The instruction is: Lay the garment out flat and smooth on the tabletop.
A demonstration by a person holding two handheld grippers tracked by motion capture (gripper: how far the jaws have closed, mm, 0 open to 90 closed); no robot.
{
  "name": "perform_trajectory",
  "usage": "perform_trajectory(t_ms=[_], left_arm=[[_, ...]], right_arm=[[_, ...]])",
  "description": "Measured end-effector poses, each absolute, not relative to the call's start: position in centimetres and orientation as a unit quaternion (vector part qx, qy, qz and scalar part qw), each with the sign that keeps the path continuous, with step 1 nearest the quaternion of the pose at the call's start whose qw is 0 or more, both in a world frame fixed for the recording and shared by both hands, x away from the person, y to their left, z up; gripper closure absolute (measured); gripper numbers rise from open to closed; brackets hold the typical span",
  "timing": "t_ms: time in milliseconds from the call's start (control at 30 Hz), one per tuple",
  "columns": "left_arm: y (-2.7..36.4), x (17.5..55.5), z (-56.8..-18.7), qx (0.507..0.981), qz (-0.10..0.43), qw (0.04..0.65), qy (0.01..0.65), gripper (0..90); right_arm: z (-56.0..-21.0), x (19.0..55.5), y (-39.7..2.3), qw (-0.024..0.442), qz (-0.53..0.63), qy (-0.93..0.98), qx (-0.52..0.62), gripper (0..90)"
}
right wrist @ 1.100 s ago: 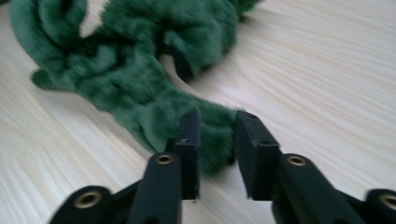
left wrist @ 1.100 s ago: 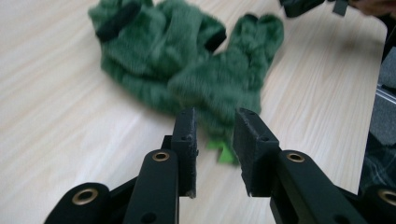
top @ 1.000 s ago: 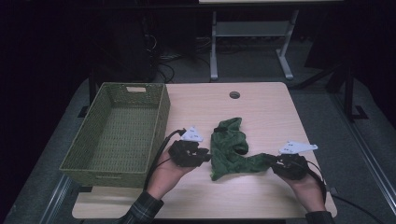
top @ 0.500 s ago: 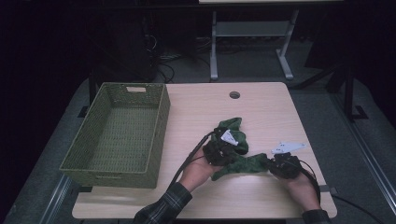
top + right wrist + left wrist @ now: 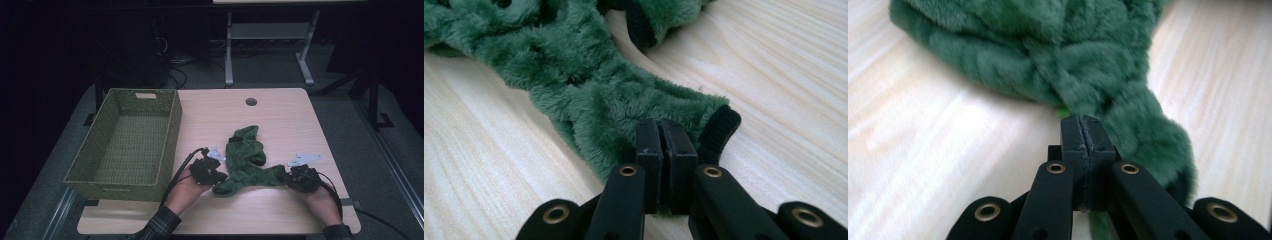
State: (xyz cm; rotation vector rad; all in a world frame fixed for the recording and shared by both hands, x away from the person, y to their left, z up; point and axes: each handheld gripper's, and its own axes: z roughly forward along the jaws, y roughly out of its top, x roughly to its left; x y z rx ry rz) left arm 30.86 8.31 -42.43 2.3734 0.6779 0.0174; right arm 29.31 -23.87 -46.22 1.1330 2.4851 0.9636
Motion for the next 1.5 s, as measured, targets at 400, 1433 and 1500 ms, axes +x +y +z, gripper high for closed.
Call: perform_trajectory(t_ms=[400, 1433, 1500], left_arm=[[6.1, 29.5, -42.2, 0.920, -0.004, 0.321, 0.226, 88.3], [9.6, 30.2, -43.1, 0.924, 0.026, 0.285, 0.253, 77.6], [9.5, 30.6, -42.3, 0.922, 0.029, 0.294, 0.252, 74.0]], right_arm=[[-46.3, 29.0, -23.9, 0.120, 0.331, 0.853, 0.384, 85.9], [-45.2, 24.5, -22.9, 0.076, 0.360, 0.863, 0.348, 76.5], [-44.5, 25.1, -22.8, 0.088, 0.370, 0.856, 0.349, 73.9]])
